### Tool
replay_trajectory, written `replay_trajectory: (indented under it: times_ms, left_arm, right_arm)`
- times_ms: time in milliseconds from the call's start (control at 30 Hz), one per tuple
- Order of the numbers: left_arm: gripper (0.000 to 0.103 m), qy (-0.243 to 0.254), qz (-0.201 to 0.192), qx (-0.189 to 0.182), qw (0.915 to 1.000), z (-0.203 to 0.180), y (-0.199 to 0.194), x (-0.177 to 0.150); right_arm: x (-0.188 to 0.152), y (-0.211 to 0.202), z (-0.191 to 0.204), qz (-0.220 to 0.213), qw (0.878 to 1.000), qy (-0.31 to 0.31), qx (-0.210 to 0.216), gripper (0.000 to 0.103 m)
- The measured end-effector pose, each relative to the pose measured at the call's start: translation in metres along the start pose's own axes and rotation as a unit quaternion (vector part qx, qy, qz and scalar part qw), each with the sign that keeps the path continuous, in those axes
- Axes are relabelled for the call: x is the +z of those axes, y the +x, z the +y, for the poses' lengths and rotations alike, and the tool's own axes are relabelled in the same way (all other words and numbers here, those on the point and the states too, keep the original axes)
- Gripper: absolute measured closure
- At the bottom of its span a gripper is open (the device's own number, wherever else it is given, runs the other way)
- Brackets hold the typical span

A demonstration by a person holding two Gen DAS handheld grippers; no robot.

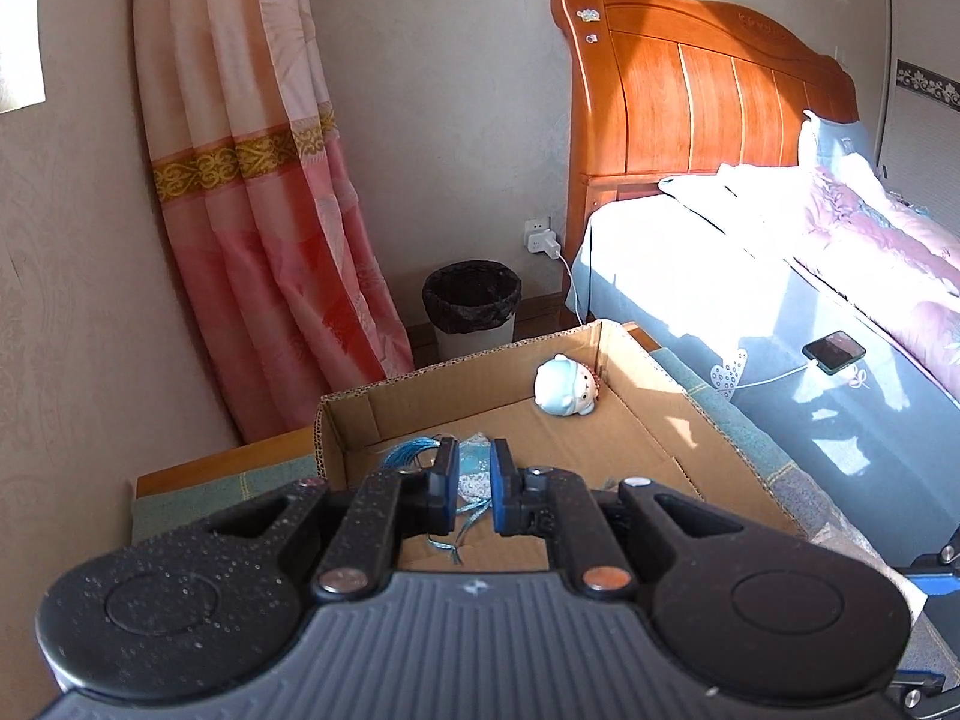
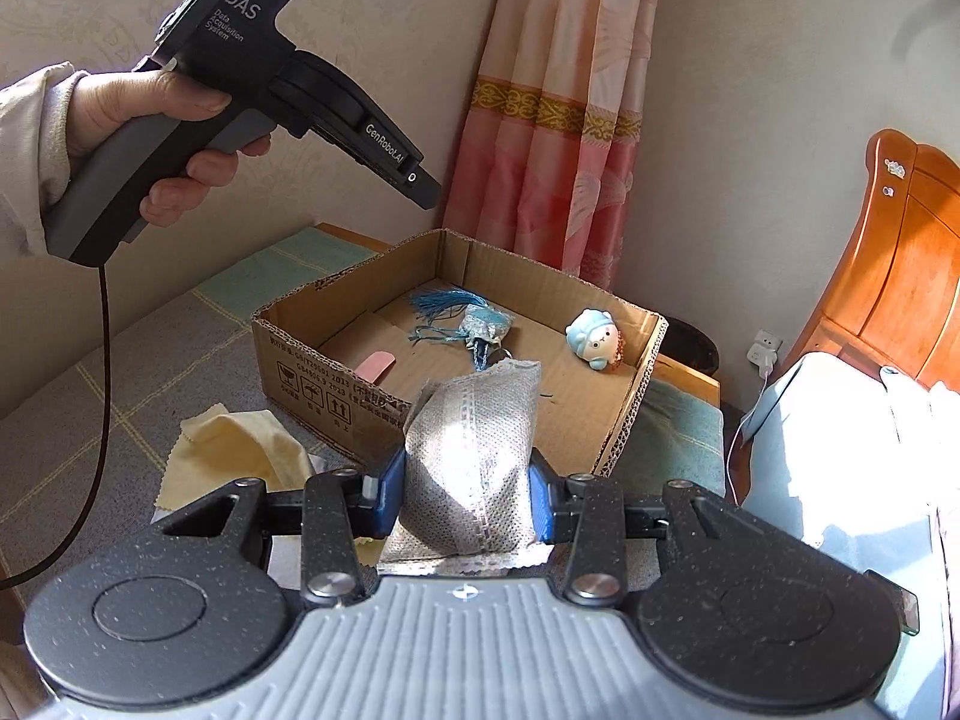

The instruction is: Organize soft objects

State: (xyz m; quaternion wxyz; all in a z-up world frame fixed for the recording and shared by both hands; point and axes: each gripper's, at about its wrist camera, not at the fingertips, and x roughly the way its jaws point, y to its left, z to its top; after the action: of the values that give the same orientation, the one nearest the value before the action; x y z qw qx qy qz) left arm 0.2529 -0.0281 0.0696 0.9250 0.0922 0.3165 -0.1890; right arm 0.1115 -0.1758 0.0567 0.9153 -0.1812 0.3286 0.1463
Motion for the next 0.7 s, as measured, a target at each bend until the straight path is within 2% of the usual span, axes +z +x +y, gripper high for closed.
replay_trajectory:
  times_ms: [33,67,100,133,167,200,367,567,633,667,700]
  left_arm:
    - [0.086,0.006,0.003,0.001,1.0000,-0.003,-0.003,-0.005]
    - [0.075,0.010,0.007,-0.002,0.9999,-0.005,-0.006,-0.010]
    - [0.060,0.013,0.010,-0.007,0.9998,-0.006,-0.011,-0.016]
    - [0.051,0.018,0.012,-0.014,0.9997,-0.008,-0.016,-0.024]
    - [0.036,0.020,0.014,-0.021,0.9995,-0.009,-0.022,-0.032]
    - [0.026,0.019,0.015,-0.026,0.9994,-0.009,-0.026,-0.040]
    - [0.026,0.004,0.059,-0.054,0.9968,-0.011,-0.032,-0.084]
    - [0.027,0.023,0.114,-0.067,0.9910,-0.021,-0.016,-0.122]
    - [0.038,0.032,0.126,-0.059,0.9898,-0.023,-0.009,-0.127]
    - [0.051,0.035,0.131,-0.056,0.9891,-0.024,-0.006,-0.130]
    - [0.067,0.034,0.138,-0.055,0.9883,-0.024,-0.003,-0.133]
  right_arm:
    - [0.000,0.000,0.000,0.000,1.000,0.000,0.001,0.058]
    - [-0.001,0.000,0.000,0.000,1.000,0.000,0.002,0.058]
    - [-0.001,0.001,0.000,0.000,1.000,0.000,0.002,0.058]
    - [-0.002,0.002,0.000,0.002,1.000,0.000,0.003,0.058]
    - [-0.003,0.003,-0.001,0.003,1.000,0.000,0.004,0.058]
    - [-0.003,0.004,-0.001,0.005,1.000,0.001,0.005,0.058]
    - [-0.006,0.009,0.001,0.014,1.000,-0.002,0.008,0.058]
    - [-0.006,0.012,0.004,0.018,1.000,-0.006,0.008,0.058]
    - [-0.005,0.010,0.004,0.016,1.000,-0.008,0.007,0.058]
    - [-0.004,0.010,0.004,0.015,1.000,-0.008,0.007,0.058]
    - [-0.004,0.009,0.005,0.014,1.000,-0.008,0.007,0.058]
